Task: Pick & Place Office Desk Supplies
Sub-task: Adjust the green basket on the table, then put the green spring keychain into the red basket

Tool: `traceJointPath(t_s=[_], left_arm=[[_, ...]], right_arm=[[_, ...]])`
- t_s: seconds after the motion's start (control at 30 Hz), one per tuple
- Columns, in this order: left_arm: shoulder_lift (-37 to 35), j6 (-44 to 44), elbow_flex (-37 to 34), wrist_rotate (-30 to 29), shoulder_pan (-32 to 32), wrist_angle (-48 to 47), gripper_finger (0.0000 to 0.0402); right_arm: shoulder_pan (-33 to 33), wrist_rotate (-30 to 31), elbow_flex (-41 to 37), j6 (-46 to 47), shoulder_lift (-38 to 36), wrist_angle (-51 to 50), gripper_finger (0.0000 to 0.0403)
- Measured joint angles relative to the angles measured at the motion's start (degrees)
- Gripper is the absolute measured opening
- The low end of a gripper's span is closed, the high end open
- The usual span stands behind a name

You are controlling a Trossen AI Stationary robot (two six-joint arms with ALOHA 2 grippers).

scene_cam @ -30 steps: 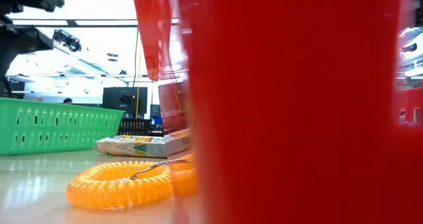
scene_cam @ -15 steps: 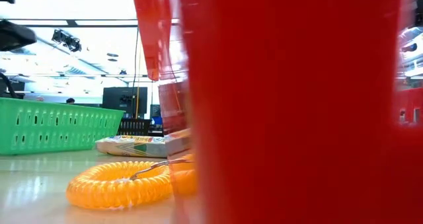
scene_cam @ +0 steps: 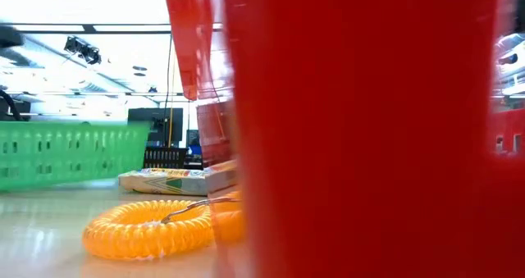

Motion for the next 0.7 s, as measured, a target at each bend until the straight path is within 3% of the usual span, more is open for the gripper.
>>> traceJointPath(t_s=[0.1, 0.3, 0.7], left_arm=[[-0.02, -0.62, 2.39, -2.60, -0.03, -3.98, 0.0210], [0.28, -0.32, 2.93, -4.10, -2.57, -0.22, 0.0199], [7.89, 2.04, 2.83, -0.87, -3.44, 7.31, 0.0189]], right_arm=[[0.00, 0.02, 0.00, 0.77, -0.02, 0.10, 0.0176], [0.01, 0.02, 0.00, 1.39, 0.00, 0.08, 0.0176], [0.00, 0.02, 0.00, 1.36, 0.00, 0.06, 0.0176]])
